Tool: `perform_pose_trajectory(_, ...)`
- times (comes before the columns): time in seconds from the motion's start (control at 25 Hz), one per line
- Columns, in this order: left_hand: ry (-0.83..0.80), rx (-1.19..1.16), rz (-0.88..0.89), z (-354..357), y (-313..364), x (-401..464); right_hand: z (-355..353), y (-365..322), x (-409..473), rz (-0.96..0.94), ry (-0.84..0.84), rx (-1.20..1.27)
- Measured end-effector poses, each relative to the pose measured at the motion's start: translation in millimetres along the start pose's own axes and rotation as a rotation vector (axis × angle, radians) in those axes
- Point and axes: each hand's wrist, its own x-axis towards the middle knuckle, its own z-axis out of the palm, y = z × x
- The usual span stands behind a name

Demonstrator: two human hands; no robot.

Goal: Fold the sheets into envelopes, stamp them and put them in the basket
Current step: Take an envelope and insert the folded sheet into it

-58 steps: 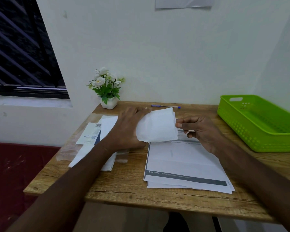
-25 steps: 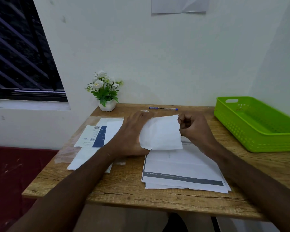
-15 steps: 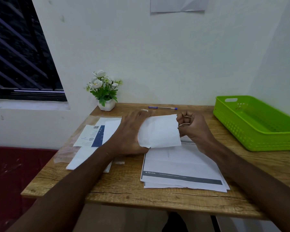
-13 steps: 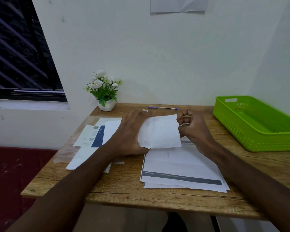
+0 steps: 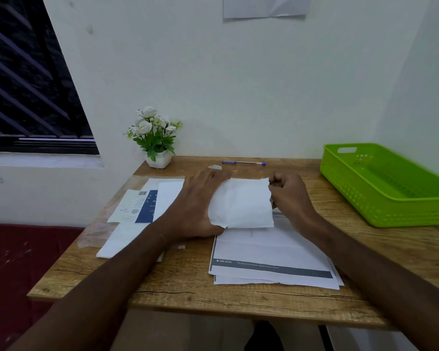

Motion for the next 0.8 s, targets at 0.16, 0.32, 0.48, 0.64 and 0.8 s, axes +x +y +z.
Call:
perform_pose_trajectory(0.16, 0.011, 0.016, 0.004, -0.6, 0.6, 0.1, -2.4, -1.1, 0.0, -0.011, 0.036, -0.041)
perform_pose_trajectory(0.32, 0.05, 0.086, -0.025, -2.9, -4.7, 0.5, -10.1, -3.4, 0.9, 0.159, -0.195, 0.152)
perform_pose_trajectory(0.48, 0.056, 0.124, -0.011, -4.5, -11.0, -0.2, -17.7, -0.5, 2.4, 0.285, -0.354, 0.19)
perform_pose_trajectory(0.64, 0.048, 0.131, -0.012, -3.5, -12.1, -0.1, -20.7, -1.7, 4.2, 0.335, -0.37, 0.187)
perform_pose_trajectory(0.8, -0.017, 0.168, -0.013, -5.4, -12.1, -1.4, -21.4, -1.9, 4.0, 0.335, -0.383, 0.214)
